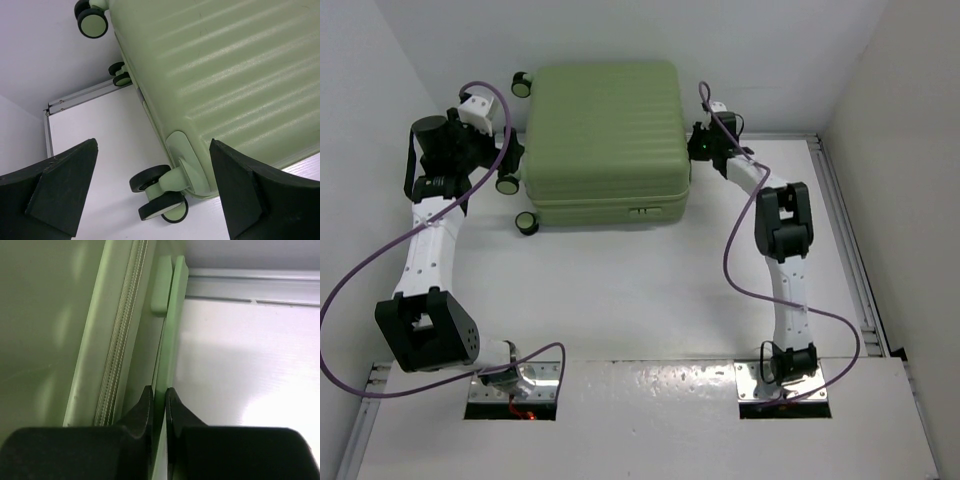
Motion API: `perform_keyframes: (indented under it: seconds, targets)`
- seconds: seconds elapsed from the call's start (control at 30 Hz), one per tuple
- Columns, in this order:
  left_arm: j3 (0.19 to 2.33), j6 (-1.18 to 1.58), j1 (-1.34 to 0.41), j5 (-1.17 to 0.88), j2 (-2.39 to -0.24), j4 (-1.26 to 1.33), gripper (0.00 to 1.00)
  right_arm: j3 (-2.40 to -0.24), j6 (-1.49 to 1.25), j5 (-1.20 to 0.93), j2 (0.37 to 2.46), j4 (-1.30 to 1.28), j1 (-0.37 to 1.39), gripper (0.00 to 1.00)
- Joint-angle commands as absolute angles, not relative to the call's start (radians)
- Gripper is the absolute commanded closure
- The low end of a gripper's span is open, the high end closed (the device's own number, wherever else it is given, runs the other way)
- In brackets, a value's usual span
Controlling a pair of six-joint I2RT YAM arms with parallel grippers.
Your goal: Pack the luggage
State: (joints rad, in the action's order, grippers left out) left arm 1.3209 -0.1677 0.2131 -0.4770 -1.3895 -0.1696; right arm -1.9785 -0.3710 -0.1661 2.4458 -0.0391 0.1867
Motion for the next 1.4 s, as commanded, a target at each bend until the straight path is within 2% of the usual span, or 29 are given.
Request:
perform_keyframes:
  seconds: [0.0,0.03,0.1,0.17,0.23,0.27,0.37,0.43,0.53,0.57,0.67,0.7,0.8,0.9,0.93,1.03,1.17,1.23,1.37]
  targets:
    - [1.335,-0.17,0.222,-0.495,-1.333,-0.135,0.01,-1.757,-0.412,-0.179,2.317,-0.045,0.204,1.0]
    - [1.335,-0.182,0.222,-0.509,-1.333,-0.147,0.01,-1.562,-0.435,-0.201,2.198,-0.013,0.212,1.0]
    - [1.344,-0.193,0.222,-0.523,-1.324,-0.175,0.01,-1.449,-0.526,-0.192,2.122,0.111,0.25,1.0]
    - [1.364,-0.193,0.222,-0.55,-1.315,-0.209,0.01,-1.248,-0.576,-0.151,1.993,0.211,0.339,1.0]
    - [1.364,-0.173,0.213,-0.561,-1.292,-0.221,0.01,-1.16,-0.653,-0.109,1.913,0.309,0.423,1.0]
    - [1.364,-0.173,0.213,-0.604,-1.281,-0.232,0.01,-1.129,-0.725,-0.091,1.904,0.324,0.472,0.96]
    - [1.364,-0.15,0.203,-0.684,-1.236,-0.271,0.01,-1.182,-0.857,-0.155,1.835,0.301,0.552,0.4]
    - [1.373,-0.141,0.18,-0.713,-1.217,-0.329,0.01,-1.183,-0.854,-0.189,1.793,0.294,0.572,0.3]
    - [1.388,-0.213,0.082,-0.75,-1.177,-0.449,0.01,-1.068,-0.796,-0.239,1.636,0.32,0.505,0.28]
    - [1.388,-0.222,0.005,-0.741,-1.166,-0.471,0.01,-1.015,-0.726,-0.247,1.518,0.321,0.459,0.27]
    - [1.388,-0.222,-0.141,-0.689,-1.155,-0.54,0.01,-0.934,-0.558,-0.298,1.366,0.247,0.381,0.27]
    - [1.379,-0.222,-0.25,-0.637,-1.155,-0.551,0.01,-0.902,-0.519,-0.299,1.33,0.217,0.326,0.27]
    - [1.37,-0.212,-0.47,-0.525,-1.216,-0.56,0.01,-0.868,-0.379,-0.279,1.29,0.082,0.243,0.27]
    - [1.382,-0.143,-0.65,-0.301,-1.316,-0.551,0.01,-0.871,-0.364,-0.216,1.293,-0.058,0.186,0.25]
    - [1.394,-0.132,-0.678,-0.184,-1.351,-0.551,0.01,-0.871,-0.37,-0.2,1.296,-0.084,0.163,0.25]
    - [1.433,-0.076,-0.738,-0.114,-1.463,-0.517,0.01,-0.922,-0.325,-0.173,1.327,-0.192,0.114,0.15]
    - [1.414,0.052,-0.759,0.056,-1.558,-0.361,0.01,-0.933,-0.305,-0.201,1.339,-0.192,0.02,0.12]
    - [1.468,0.034,-0.782,0.119,-1.624,-0.348,0.01,-0.937,-0.301,-0.204,1.341,-0.161,0.003,0.16]
    - [1.568,0.034,-0.801,0.279,-1.802,-0.362,0.18,-0.96,-0.351,-0.176,1.356,-0.152,-0.047,0.47]
